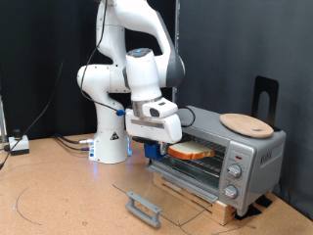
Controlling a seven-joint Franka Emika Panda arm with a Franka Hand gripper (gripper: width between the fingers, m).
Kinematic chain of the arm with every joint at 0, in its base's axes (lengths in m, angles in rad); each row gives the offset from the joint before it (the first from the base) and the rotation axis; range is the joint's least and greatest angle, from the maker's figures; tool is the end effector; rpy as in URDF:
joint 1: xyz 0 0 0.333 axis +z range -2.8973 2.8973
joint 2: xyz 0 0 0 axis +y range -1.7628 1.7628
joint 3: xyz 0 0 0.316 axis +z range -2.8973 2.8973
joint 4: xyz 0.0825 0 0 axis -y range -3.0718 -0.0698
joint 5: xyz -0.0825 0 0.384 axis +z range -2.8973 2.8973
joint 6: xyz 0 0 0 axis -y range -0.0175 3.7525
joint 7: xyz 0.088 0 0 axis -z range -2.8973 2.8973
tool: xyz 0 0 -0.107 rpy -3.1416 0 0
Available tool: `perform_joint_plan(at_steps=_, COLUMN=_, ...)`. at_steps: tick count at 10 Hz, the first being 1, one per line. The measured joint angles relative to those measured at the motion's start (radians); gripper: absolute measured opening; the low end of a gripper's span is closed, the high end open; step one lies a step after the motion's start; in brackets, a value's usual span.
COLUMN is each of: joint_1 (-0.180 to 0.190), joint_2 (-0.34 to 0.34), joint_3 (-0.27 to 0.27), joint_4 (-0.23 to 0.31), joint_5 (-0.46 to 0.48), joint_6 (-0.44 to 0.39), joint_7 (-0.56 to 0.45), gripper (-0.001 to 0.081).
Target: Make a piece of toast with the oven
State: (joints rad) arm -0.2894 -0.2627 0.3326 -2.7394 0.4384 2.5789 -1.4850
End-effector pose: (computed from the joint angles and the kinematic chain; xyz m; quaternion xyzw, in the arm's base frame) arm 0.3964 0.0031 0.3051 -0.8323 -0.5458 -0.0927 0.0281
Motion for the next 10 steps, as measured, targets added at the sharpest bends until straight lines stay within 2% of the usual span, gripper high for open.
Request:
perform_joint_plan(at_steps=2, joint_1=0.001, joint_2=0.012, joint_3=-0.003, joint_4=0.0, joint_5=0.015, joint_6=0.007, joint_7=-0.021, gripper=0.0417)
perform_joint_plan(at_steps=7, joint_1=0.007, joint_2=0.036, joint_3=-0.011, joint_4=0.004, joint_5=0.169, joint_6=0.008, joint_7=-0.165, gripper=0.0417)
perform_joint_plan(at_steps=10, joint_1=0.016, joint_2=-0.011, joint_3=-0.001, joint_4=0.02, joint_5=0.173, joint_6=-0.055, joint_7=-0.151, gripper=0.0417)
